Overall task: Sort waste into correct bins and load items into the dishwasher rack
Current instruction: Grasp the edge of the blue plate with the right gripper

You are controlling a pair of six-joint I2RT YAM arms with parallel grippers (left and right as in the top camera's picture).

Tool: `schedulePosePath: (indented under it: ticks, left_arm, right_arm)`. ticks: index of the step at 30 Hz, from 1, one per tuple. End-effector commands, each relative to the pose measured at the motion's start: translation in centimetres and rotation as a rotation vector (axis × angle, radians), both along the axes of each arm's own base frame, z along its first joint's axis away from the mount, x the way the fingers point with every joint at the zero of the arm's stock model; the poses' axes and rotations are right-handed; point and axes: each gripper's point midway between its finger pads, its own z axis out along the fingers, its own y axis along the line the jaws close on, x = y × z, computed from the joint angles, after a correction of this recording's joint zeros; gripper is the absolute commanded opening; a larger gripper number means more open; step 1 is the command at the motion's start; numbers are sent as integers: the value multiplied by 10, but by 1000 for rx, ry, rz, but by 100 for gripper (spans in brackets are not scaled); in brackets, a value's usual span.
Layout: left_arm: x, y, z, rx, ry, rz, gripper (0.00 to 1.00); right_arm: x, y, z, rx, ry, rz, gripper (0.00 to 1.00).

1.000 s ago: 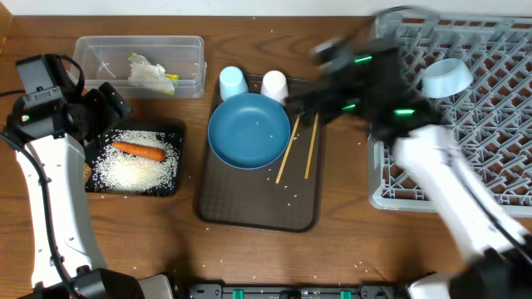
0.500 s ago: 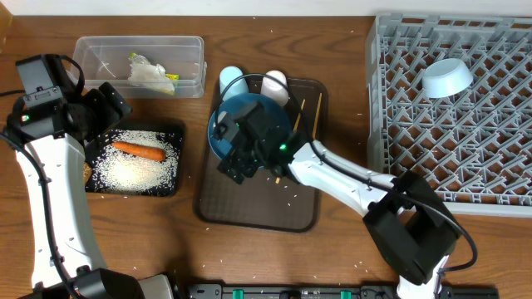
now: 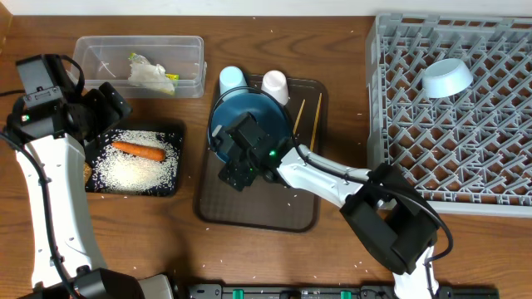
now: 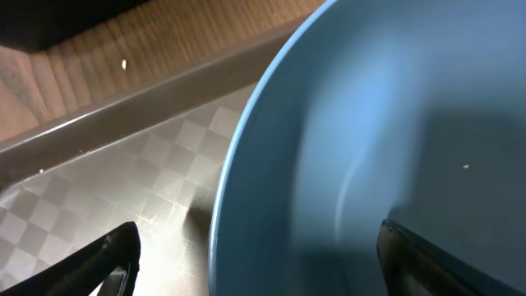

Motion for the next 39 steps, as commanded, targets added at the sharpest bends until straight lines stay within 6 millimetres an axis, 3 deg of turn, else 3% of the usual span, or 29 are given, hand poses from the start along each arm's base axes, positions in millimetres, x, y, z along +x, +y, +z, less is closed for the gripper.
schedulePosePath:
  ticks: [1,6,13,24,35,39]
  left_arm:
    - [1,3,8,9,-20,11,98]
    - [1,3,8,9,-20,11,98]
    - [1,3,8,9,-20,11,98]
    - [1,3,8,9,-20,11,98]
    - [1,3,8,9,-20,11,98]
    - [1,3,8,9,-20,11,98]
  right_arm:
    - [0,0,-4,-8,1,4,85]
    - [-1,-1,-10,-17,9,4,78]
    - [-1,-1,-12,-21,12,4,47]
    - [-4,-3,-23,-41,30,4,34]
    - [-1,1,-18,-20,33,-17,4]
    - [-2,6,-12,-2,50,-4,1]
